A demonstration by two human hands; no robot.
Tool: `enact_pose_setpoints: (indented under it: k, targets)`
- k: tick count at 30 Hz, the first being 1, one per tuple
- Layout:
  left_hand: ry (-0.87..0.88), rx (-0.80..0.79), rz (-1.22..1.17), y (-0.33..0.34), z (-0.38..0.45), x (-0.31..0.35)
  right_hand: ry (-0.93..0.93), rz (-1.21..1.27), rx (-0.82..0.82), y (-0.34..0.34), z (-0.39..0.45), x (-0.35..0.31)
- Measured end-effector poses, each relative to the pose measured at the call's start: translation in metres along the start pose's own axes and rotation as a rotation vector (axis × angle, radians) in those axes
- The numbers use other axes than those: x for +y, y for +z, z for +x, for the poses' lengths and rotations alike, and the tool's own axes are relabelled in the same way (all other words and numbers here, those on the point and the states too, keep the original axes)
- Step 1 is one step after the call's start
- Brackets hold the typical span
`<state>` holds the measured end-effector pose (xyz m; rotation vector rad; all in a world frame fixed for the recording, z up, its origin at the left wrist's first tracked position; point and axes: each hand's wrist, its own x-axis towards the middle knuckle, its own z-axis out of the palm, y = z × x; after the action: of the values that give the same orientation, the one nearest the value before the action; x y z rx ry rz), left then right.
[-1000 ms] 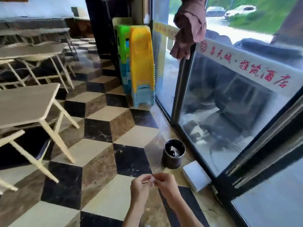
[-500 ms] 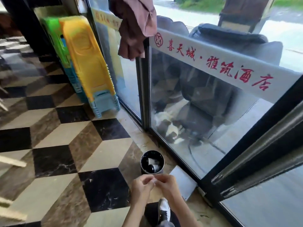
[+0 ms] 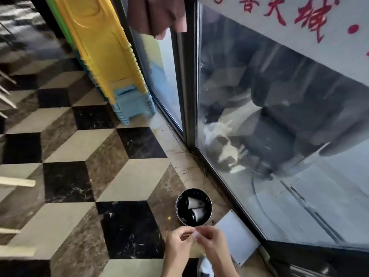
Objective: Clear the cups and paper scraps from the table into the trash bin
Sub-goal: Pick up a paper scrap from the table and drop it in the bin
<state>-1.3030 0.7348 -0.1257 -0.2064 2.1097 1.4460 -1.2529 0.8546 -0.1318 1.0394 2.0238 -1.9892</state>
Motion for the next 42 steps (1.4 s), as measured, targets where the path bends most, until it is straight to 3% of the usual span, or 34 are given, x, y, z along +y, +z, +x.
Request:
enact_pose_setpoints:
  k: [13, 22, 34, 42]
  targets:
    - [-0.093, -0.035, 0.071, 0.08, 0.243, -0.164, 0.19, -0.009, 0.042, 0.039, 0.239, 0.179]
    - [-0.097, -0.048, 0.162, 0.106, 0.333, -0.236, 0.272, -0.031, 0.094, 0.051, 0.326, 0.252]
    - [-0.138, -0.028, 0.15, 0.079, 0.328, -0.208, 0.326, -0.078, 0.127, 0.039, 0.321, 0.207]
    - [-0.029, 0.002, 0.01, 0.031, 0.285, -0.083, 0.152, -0.002, 0.208, 0.01, 0.27, 0.073]
